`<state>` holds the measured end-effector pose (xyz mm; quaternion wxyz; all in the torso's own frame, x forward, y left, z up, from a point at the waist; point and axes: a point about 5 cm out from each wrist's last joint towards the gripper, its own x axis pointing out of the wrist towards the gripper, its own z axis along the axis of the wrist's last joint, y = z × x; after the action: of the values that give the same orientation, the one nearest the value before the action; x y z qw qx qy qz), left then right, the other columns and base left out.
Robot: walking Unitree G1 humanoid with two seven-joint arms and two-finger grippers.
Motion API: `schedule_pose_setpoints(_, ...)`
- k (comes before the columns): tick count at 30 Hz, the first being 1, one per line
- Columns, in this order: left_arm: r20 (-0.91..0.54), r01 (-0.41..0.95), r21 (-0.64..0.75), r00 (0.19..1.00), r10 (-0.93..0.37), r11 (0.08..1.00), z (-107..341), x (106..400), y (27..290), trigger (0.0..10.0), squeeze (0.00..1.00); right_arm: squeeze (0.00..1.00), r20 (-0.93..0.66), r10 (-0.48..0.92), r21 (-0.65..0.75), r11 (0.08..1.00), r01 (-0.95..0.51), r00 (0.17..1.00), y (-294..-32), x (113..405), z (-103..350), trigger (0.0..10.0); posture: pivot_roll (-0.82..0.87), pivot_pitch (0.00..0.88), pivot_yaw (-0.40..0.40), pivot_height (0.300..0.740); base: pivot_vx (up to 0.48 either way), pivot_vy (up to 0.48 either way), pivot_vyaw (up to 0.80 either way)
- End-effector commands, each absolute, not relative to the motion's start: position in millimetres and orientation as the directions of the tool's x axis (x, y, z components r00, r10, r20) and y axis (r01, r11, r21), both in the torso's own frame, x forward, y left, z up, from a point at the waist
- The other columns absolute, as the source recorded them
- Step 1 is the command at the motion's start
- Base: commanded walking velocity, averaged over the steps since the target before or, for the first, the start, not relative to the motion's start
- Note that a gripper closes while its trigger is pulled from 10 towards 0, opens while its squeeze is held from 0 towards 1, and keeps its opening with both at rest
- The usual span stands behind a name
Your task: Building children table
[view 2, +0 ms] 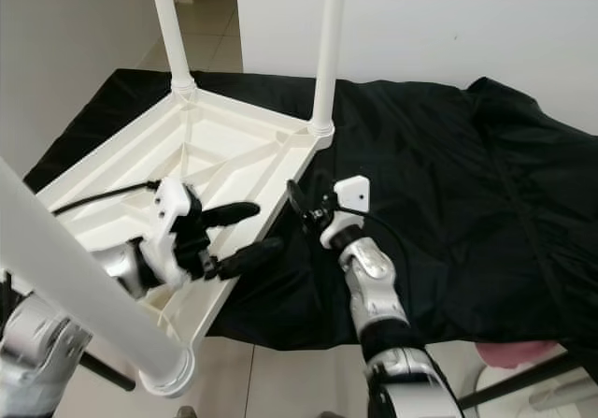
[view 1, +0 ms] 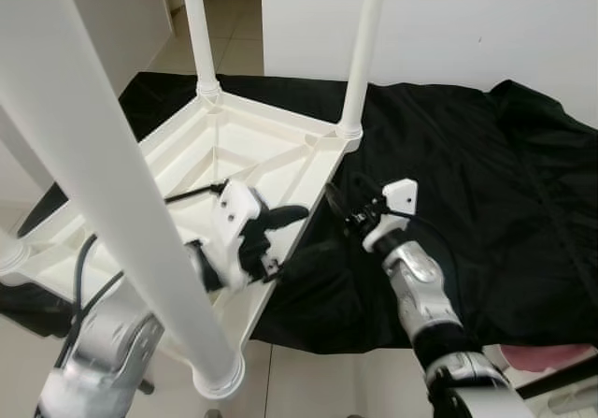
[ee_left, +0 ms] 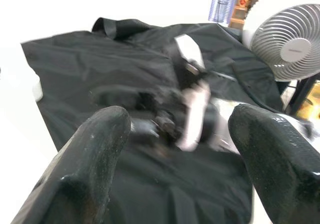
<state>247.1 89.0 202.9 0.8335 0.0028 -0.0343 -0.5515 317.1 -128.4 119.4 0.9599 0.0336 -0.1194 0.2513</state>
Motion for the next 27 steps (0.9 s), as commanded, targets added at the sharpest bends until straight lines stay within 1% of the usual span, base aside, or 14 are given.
schedule_pose_setpoints(1, 0.055, 0.918, 0.049, 0.390, -0.919, 0.393, 202.3, 250.6, 85.4, 10.0, 0.00, 0.00, 0.255, 0.495, 0.004, 0.859, -0.512, 0.831, -127.0, 315.0, 123.0, 10.0, 0.02, 0.017, 0.026, 0.740, 0.000, 0.000, 0.00)
schedule_pose_setpoints(3, 0.063, 0.920, 0.055, 0.386, -0.921, 0.389, 203.4, 253.6, 80.8, 10.0, 0.00, 0.00, 0.257, 0.504, 0.005, 0.852, -0.523, 0.824, -126.5, 312.3, 123.4, 10.0, 0.02, 0.017, 0.026, 0.740, 0.000, 0.000, 0.00)
schedule_pose_setpoints(6, 0.102, 0.950, 0.060, 0.300, -0.948, 0.307, 207.6, 255.4, 51.5, 10.0, 0.00, 0.00, 0.225, 0.578, -0.021, 0.808, -0.589, 0.785, -118.7, 301.5, 121.0, 10.0, 0.00, 0.020, 0.041, 0.740, 0.000, 0.000, 0.00)
schedule_pose_setpoints(8, 0.113, 0.961, 0.065, 0.262, -0.959, 0.270, 208.4, 254.2, 36.8, 10.0, 0.00, 0.00, 0.207, 0.617, -0.040, 0.781, -0.624, 0.759, -115.8, 295.7, 120.3, 10.0, 0.00, 0.020, 0.045, 0.740, 0.000, 0.000, 0.00)
schedule_pose_setpoints(9, 0.113, 0.961, 0.065, 0.262, -0.959, 0.270, 208.4, 254.2, 36.8, 10.0, 0.00, 0.00, 0.207, 0.617, -0.040, 0.781, -0.624, 0.759, -115.8, 295.7, 120.3, 10.0, 0.00, 0.020, 0.045, 0.740, 0.000, 0.000, 0.00)
schedule_pose_setpoints(11, 0.120, 0.968, 0.070, 0.233, -0.965, 0.242, 208.6, 252.3, 25.9, 10.0, 0.00, 0.00, 0.199, 0.640, -0.046, 0.763, -0.645, 0.742, -115.0, 292.2, 120.8, 10.0, -0.01, 0.021, 0.050, 0.740, 0.000, 0.000, 0.00)
schedule_pose_setpoints(12, 0.120, 0.968, 0.070, 0.233, -0.965, 0.242, 208.6, 252.3, 25.9, 10.0, 0.00, 0.00, 0.199, 0.640, -0.046, 0.763, -0.645, 0.742, -115.0, 292.2, 120.8, 10.0, -0.01, 0.021, 0.050, 0.740, 0.000, 0.000, 0.00)
schedule_pose_setpoints(14, 0.125, 0.969, 0.073, 0.225, -0.966, 0.235, 210.4, 253.2, 17.2, 10.0, 0.00, 0.00, 0.179, 0.660, -0.065, 0.748, -0.661, 0.730, -115.5, 288.0, 121.7, 10.0, -0.01, 0.020, 0.053, 0.740, 0.000, 0.000, 0.00)
schedule_pose_setpoints(22, 0.138, 0.966, 0.098, 0.226, -0.964, 0.240, 211.7, 256.8, 17.9, 10.0, 0.00, 0.00, 0.161, 0.657, -0.055, 0.751, -0.658, 0.737, -119.0, 283.7, 124.3, 10.0, 0.00, 0.019, 0.046, 0.740, 0.000, 0.000, 0.00)
schedule_pose_setpoints(23, 0.117, 0.963, 0.119, 0.230, -0.966, 0.243, 207.2, 257.4, 25.6, 10.0, 0.00, 0.00, 0.160, 0.650, -0.050, 0.757, -0.651, 0.743, -120.1, 283.3, 125.0, 10.0, 0.01, 0.018, 0.041, 0.740, 0.000, 0.000, 0.00)
schedule_pose_setpoints(24, 0.117, 0.963, 0.119, 0.230, -0.966, 0.243, 207.2, 257.4, 25.6, 10.0, 0.00, 0.00, 0.160, 0.650, -0.050, 0.757, -0.651, 0.743, -120.1, 283.3, 125.0, 10.0, 0.01, 0.018, 0.041, 0.740, 0.000, 0.000, 0.00)
schedule_pose_setpoints(25, 0.098, 0.959, 0.134, 0.239, -0.966, 0.251, 202.8, 257.7, 34.4, 10.0, 0.00, 0.00, 0.171, 0.633, -0.046, 0.771, -0.635, 0.755, -121.3, 283.8, 126.1, 10.0, 0.01, 0.017, 0.032, 0.740, 0.000, 0.000, 0.00)
schedule_pose_setpoints(27, 0.080, 0.959, 0.148, 0.234, -0.969, 0.243, 197.7, 254.1, 49.1, 10.0, 0.00, 0.00, 0.194, 0.571, -0.012, 0.815, -0.580, 0.798, -125.5, 287.1, 128.2, 10.0, 0.02, 0.017, 0.025, 0.740, 0.000, 0.000, 0.00)
